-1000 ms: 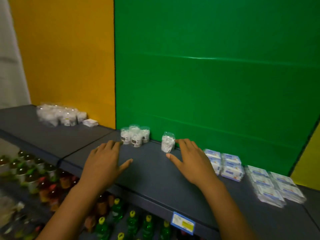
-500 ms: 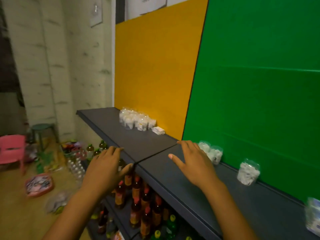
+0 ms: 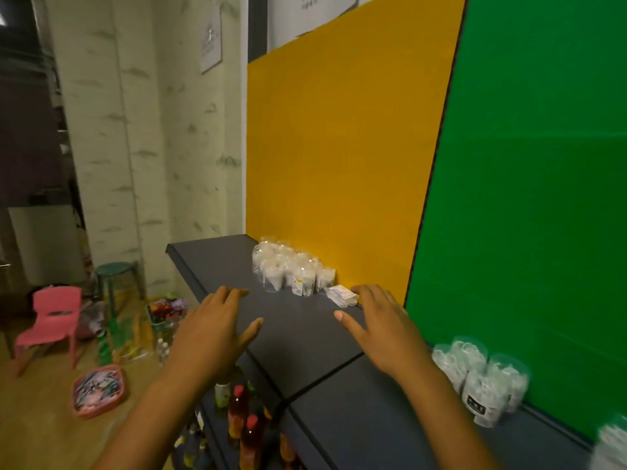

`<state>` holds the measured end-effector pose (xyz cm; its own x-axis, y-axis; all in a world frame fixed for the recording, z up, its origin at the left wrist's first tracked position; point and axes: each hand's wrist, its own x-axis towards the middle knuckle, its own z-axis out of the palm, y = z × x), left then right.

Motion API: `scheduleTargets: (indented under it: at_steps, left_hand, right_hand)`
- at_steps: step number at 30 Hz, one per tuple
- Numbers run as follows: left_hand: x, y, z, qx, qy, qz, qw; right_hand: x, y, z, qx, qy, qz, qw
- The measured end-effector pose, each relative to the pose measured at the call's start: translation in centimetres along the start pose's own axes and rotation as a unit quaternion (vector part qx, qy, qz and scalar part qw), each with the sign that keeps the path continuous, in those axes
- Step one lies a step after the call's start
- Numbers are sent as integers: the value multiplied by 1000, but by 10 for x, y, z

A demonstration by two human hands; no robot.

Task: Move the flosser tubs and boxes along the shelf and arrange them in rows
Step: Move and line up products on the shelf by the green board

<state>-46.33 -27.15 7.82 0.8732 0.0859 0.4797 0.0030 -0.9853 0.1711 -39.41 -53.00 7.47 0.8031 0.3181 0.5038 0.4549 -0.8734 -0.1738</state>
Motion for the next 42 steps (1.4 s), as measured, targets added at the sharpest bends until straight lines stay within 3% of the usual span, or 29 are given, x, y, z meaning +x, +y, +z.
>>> scheduleTargets:
  at_steps: [6,11,23,31,42]
  left_hand:
    - [31,-16,46,-52,-26,3,998]
    - [73,-42,64,-88,-4,7,996]
    - [209,-83,139,-199,-36,128,971]
    - [273,-88,193,-204,-48,207,956]
    - [321,-78,224,-148,-103,306,935]
  right_hand:
    - [35,15,35,-3,-23,19,1000]
    - [71,12,57,-11,-19,33,999]
    - [147,11,113,-61,17,149,987]
    - [165,13,167,-58,6,246,967]
    - [179,25,195,-67,48,298,951]
